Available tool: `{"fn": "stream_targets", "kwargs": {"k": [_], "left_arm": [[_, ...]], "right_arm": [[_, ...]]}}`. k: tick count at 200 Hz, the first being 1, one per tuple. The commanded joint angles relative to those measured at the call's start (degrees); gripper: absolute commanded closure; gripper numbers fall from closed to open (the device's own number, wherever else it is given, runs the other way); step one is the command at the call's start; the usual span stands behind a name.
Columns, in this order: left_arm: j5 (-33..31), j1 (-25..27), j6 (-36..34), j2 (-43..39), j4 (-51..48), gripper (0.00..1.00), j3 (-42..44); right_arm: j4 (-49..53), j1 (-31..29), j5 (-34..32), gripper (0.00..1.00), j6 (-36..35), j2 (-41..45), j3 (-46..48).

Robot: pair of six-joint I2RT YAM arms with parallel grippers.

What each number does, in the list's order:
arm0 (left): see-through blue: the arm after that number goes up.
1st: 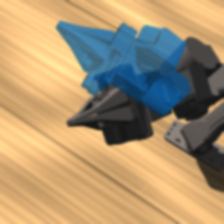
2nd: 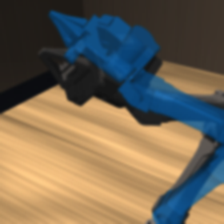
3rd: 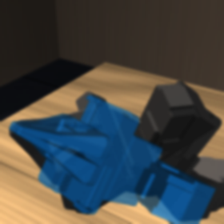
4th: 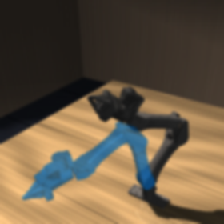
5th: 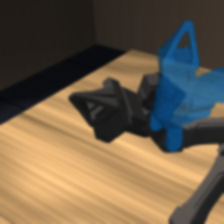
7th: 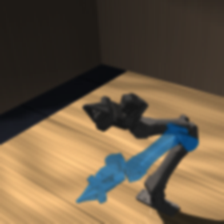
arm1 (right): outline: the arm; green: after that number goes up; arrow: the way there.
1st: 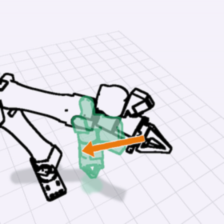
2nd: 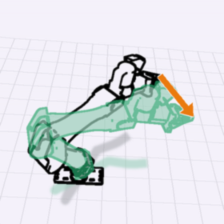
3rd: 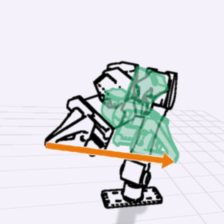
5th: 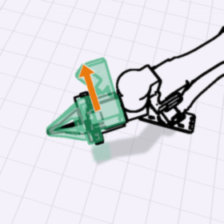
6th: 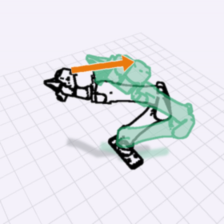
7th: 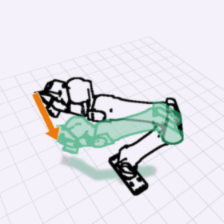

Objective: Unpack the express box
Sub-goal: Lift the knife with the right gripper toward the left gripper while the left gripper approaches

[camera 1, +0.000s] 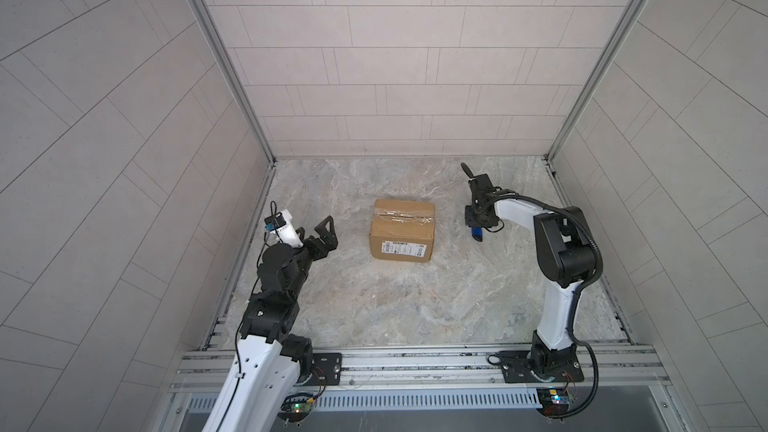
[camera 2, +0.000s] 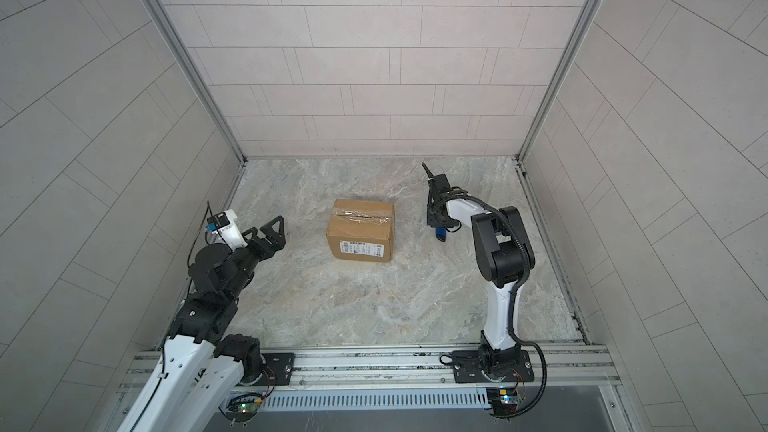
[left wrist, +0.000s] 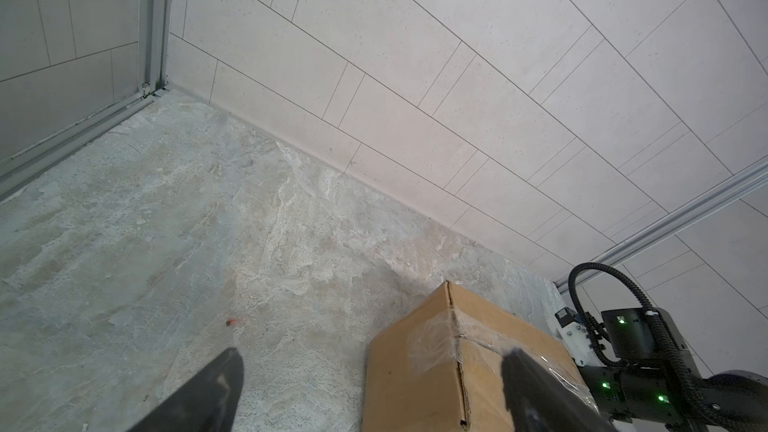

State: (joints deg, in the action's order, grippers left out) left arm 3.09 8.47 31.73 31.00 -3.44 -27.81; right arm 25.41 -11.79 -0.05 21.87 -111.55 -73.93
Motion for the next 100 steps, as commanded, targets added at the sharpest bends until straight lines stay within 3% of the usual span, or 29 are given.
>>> {"fn": "stream_targets", "kwargs": {"k": [1, 31, 49, 100], "left_arm": [[1.34, 0.53, 0.36, 2.53, -1.43, 0.0, -2.93], [3.67, 2.96, 1.38, 8.34, -2.93, 0.01, -6.86], [1.53, 6.19, 4.68, 11.54, -4.43, 0.03, -10.6], [-4.74, 22.95, 6.43, 23.71, -4.31, 0.03, -22.42]], "right_arm": [[0.85, -0.93, 0.95, 0.78, -0.05, 7.56, 2.58], [1.43, -2.3, 1.28, 0.78, -0.72, 18.88, 7.7], [1.32, -3.76, 1.77, 0.78, -1.44, 26.43, 11.04], [-1.77, -13.42, -1.59, 0.78, -3.85, 44.8, 17.8]]}}
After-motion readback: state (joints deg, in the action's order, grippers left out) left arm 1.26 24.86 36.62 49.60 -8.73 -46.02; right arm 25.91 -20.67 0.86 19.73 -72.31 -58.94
